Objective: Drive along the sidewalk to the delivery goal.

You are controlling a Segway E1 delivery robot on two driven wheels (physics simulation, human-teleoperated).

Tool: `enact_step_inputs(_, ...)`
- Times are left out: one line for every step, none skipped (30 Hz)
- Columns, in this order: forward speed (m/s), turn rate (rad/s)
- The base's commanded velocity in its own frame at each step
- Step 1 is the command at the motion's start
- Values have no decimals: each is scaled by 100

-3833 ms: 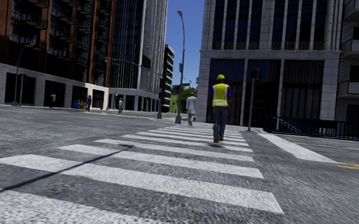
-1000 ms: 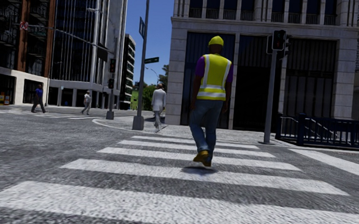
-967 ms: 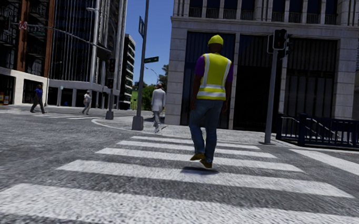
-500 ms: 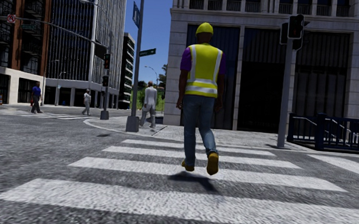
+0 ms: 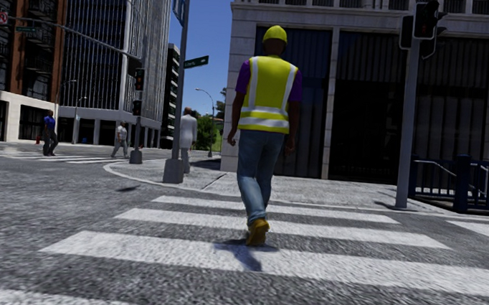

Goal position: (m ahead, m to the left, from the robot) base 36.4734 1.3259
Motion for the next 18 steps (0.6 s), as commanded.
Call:
enact_step_inputs(132, -16)
enact_step_inputs(132, -39)
enact_step_inputs(132, -82)
enact_step_inputs(133, -89)
enact_step_inputs(136, -90)
enact_step_inputs(136, -90)
enact_step_inputs(139, -70)
enact_step_inputs(141, -14)
enact_step_inputs(142, -3)
enact_step_inputs(142, 0)
enact_step_inputs(142, 0)
enact_step_inputs(142, 0)
enact_step_inputs(142, 0)
enact_step_inputs(142, 0)
enact_step_inputs(142, 0)
enact_step_inputs(142, 0)
enact_step_inputs(142, 0)
enact_step_inputs(142, 0)
